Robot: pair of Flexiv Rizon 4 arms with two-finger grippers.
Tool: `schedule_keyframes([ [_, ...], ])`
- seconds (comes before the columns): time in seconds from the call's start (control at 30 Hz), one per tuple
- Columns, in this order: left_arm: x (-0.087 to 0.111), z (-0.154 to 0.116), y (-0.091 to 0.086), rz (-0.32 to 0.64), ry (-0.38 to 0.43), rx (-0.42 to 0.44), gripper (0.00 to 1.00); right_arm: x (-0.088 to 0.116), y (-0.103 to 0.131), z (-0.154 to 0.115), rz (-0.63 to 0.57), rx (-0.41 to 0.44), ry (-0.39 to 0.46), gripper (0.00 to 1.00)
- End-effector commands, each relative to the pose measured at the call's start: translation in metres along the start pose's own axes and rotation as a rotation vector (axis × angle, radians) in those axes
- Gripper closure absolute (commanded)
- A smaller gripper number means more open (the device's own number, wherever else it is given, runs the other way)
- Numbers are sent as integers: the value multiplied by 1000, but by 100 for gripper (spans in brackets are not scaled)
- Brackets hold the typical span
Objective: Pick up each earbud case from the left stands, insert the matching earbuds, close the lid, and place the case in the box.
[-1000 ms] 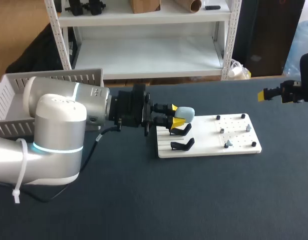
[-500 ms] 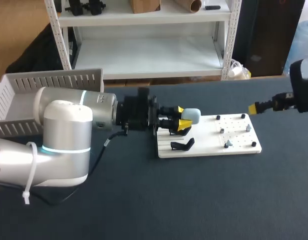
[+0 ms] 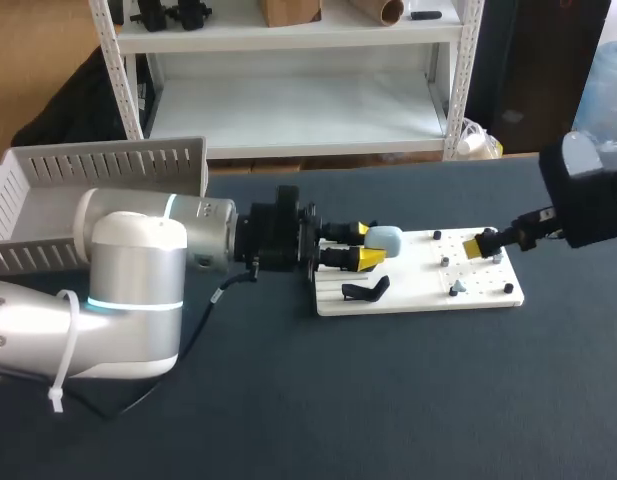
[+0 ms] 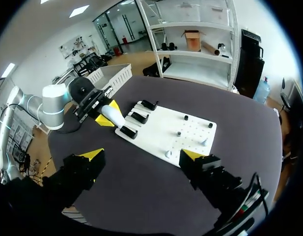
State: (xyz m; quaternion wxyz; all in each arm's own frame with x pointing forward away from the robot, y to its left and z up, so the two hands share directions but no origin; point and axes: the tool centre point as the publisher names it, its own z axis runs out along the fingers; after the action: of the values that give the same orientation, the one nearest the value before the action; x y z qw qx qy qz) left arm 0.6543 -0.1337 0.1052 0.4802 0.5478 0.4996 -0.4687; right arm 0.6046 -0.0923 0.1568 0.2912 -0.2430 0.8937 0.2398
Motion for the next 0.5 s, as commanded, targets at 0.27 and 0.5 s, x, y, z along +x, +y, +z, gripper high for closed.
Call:
schedule_keyframes([
  [0.27,3,0,2,0,-5,2,100,2,34,15,-20,-5,68,0],
  [0.5,3,0,2,0,-5,2,100,-2,48,28,-39,-19,88,0],
])
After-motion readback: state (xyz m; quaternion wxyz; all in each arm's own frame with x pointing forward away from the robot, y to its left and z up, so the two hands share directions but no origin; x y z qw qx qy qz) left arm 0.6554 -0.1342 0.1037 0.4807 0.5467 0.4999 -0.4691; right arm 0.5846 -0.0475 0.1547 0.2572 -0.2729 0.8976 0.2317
